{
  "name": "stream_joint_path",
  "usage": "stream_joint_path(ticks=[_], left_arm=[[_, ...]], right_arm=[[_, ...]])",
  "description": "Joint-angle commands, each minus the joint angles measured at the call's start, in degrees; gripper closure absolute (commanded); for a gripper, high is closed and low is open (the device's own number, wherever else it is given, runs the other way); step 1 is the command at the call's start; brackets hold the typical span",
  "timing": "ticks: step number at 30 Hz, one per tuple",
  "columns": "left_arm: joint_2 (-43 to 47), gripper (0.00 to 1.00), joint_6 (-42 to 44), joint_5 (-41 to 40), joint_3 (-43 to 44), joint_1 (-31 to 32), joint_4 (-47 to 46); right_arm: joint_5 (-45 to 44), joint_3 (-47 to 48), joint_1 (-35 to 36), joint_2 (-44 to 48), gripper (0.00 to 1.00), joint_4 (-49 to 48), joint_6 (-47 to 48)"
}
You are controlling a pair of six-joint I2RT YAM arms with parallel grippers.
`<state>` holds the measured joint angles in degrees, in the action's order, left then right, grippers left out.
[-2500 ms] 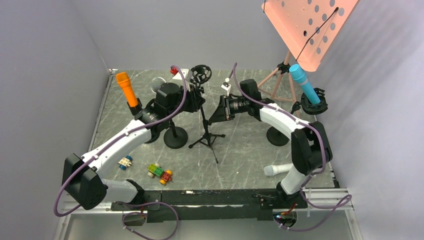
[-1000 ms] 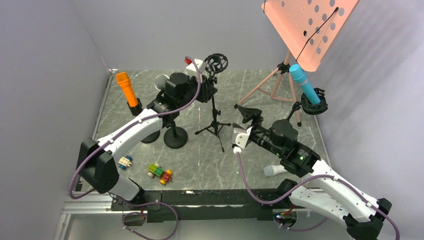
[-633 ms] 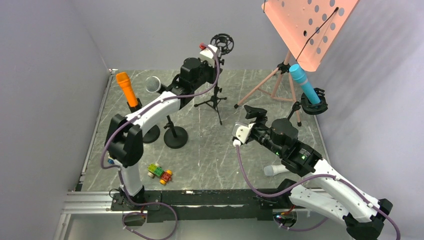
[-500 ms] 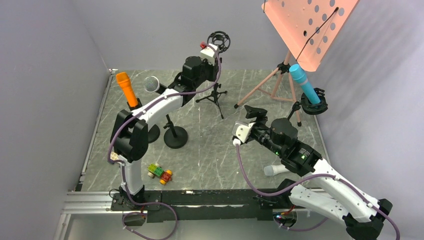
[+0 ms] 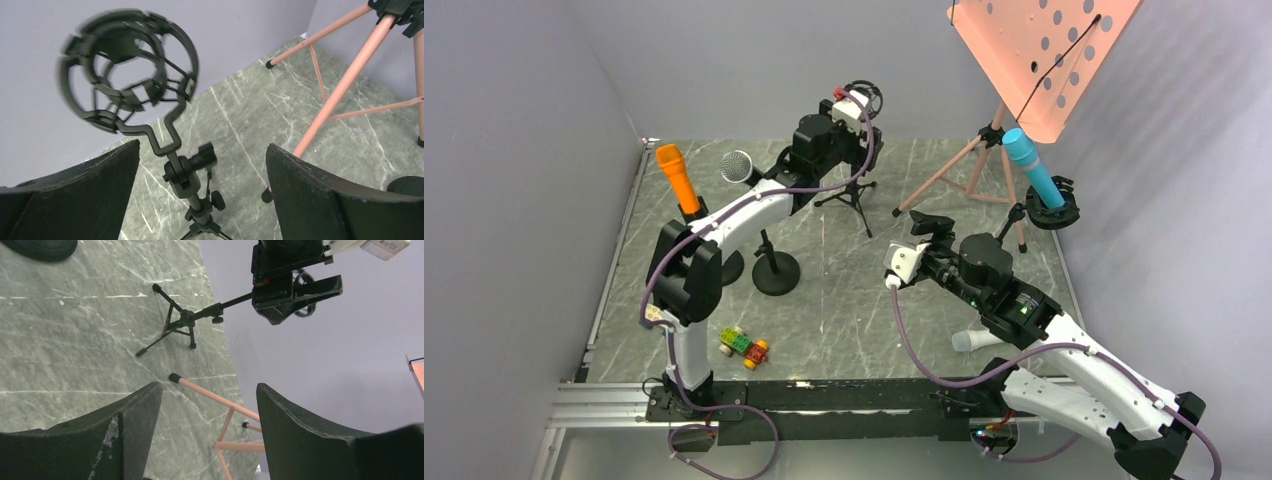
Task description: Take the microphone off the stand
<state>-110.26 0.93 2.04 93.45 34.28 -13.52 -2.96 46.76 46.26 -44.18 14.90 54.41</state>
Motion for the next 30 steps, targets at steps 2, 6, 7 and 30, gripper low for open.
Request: stream_joint_path(ticks=[2,6,7,30], left_arm=[[7.6,0.01,-0.2,-1.2,2.1,1.2,-1.4],[12.3,0.01,-2.3,0.8,-0.5,2.6,0.0],[13.1,0.01,-2.3,0.9,-1.2,3.3,0.6],[64.2,0.01,14.3,16.6,-22.9,4.2,45.6]], right_arm=[[-0.9,1.1,-0.1,0.7,0.26,-2.3,-1.3],[-1.2,0.6,-0.2,1.3,0.25,-2.6,-1.1],[-1.2,0.5,-0.2,1.3,0.25,-2.8,-1.1],[14.9,24.7,-0.5,-17.1,0.17,10.6,-21.4]])
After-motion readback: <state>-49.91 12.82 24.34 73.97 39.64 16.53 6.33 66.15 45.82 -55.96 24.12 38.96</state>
